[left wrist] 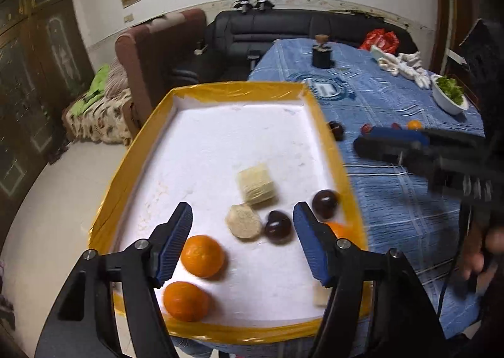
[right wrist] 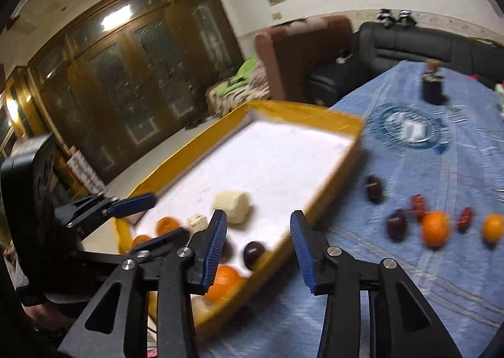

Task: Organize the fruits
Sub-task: 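Place the plum and white cube into the tray and open both grippers, then move both grippers back toward the remaining orange and dates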

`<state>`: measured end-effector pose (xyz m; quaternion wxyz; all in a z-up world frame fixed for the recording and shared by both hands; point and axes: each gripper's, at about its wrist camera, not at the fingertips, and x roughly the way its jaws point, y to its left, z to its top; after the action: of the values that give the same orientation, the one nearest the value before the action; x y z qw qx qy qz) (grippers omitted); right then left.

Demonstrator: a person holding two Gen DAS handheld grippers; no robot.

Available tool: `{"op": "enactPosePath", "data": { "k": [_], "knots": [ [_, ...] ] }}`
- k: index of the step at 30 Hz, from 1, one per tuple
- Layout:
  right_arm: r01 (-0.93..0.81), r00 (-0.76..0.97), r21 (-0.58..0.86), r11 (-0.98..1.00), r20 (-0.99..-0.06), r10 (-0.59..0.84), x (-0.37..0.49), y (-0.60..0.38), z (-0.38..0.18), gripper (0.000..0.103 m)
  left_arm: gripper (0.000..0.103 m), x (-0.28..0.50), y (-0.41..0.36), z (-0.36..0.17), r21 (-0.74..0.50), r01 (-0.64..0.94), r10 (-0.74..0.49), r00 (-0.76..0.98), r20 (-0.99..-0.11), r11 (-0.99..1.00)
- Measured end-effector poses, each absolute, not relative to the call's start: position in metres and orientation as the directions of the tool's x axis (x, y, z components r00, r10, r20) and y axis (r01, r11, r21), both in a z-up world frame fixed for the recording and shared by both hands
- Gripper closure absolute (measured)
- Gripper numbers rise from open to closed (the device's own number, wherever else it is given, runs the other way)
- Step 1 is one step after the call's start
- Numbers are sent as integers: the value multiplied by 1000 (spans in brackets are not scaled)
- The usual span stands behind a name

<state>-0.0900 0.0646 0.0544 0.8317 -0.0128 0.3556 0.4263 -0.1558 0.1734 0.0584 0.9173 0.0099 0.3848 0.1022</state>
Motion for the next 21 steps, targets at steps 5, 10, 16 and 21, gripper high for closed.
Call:
{"op": "enactPosePath", "data": {
  "k": [5,10,16,21],
  "knots": [
    [-585,498,303,752,-597,628,-42,-12,61,51,33,-139,142,70,83,-73,111,700,-705,994],
    [-408,544,419,811,-602,585,13,-87,47,50,31,-114,100,77,69,51,13,706,-708,996],
    [-277,523,549,789,-602,603,39,-133,17,50,31,-72,57,68,75,168,-60,678,-733,983],
    [-297,484,546,784,-622,616,44,-125,8,51,31,-35,35,48,80,207,-71,632,-771,975]
  ]
}}
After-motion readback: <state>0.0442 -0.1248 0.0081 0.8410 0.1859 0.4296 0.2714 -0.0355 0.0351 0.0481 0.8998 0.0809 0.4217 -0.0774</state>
